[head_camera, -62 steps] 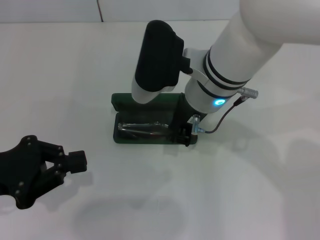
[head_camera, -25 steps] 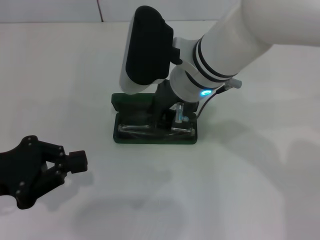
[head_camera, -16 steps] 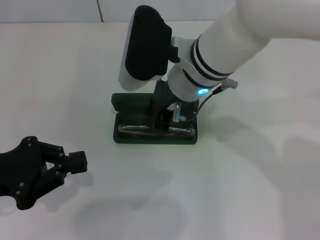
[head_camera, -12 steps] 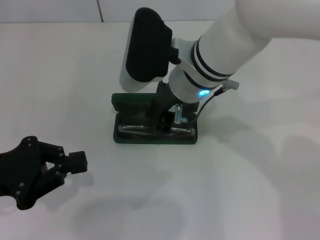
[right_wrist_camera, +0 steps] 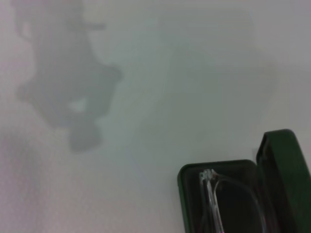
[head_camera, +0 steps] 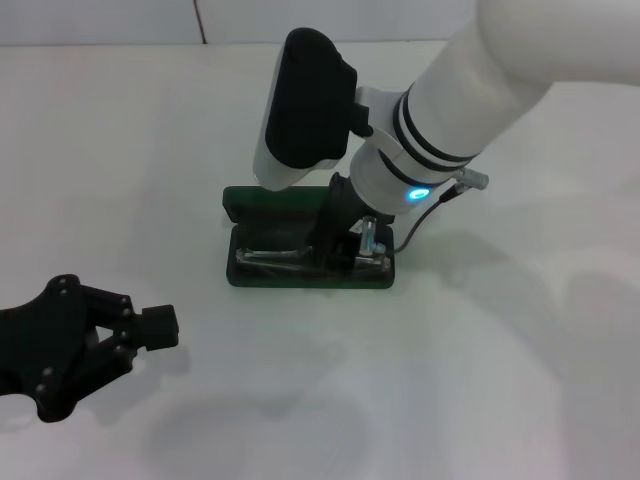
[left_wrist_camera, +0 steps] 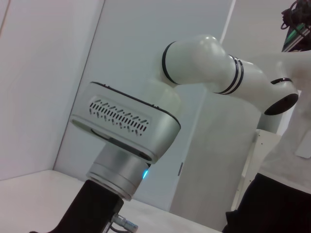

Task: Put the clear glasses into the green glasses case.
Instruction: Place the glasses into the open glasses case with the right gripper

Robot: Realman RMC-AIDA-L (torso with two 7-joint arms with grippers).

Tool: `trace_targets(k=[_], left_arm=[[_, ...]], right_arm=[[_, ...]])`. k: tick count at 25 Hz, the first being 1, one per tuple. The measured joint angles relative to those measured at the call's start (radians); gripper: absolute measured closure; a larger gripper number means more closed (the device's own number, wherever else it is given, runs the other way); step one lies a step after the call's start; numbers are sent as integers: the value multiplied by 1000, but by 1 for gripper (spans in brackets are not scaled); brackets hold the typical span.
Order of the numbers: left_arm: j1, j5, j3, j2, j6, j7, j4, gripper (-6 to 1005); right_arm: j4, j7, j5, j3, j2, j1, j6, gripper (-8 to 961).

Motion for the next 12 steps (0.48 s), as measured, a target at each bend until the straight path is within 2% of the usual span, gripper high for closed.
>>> trace_targets(k=[12], left_arm=[[0, 11, -4, -1, -2, 0, -2, 946]], right_arm=[[3, -2, 4, -7, 0, -2, 9, 770]])
